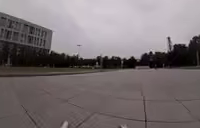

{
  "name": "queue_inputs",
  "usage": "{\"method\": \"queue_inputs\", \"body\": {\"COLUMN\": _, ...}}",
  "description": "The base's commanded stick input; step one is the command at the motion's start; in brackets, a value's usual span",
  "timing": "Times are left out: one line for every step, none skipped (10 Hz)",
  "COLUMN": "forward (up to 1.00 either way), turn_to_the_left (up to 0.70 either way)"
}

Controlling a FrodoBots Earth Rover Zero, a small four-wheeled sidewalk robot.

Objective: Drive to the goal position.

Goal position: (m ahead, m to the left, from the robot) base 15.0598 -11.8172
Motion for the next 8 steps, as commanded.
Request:
{"method": "queue_inputs", "body": {"forward": 0.70, "turn_to_the_left": -0.17}}
{"method": "queue_inputs", "body": {"forward": 0.70, "turn_to_the_left": 0.00}}
{"method": "queue_inputs", "body": {"forward": 0.70, "turn_to_the_left": 0.00}}
{"method": "queue_inputs", "body": {"forward": 0.70, "turn_to_the_left": 0.00}}
{"method": "queue_inputs", "body": {"forward": 0.70, "turn_to_the_left": 0.00}}
{"method": "queue_inputs", "body": {"forward": 0.70, "turn_to_the_left": 0.00}}
{"method": "queue_inputs", "body": {"forward": 0.70, "turn_to_the_left": 0.00}}
{"method": "queue_inputs", "body": {"forward": 0.70, "turn_to_the_left": -0.01}}
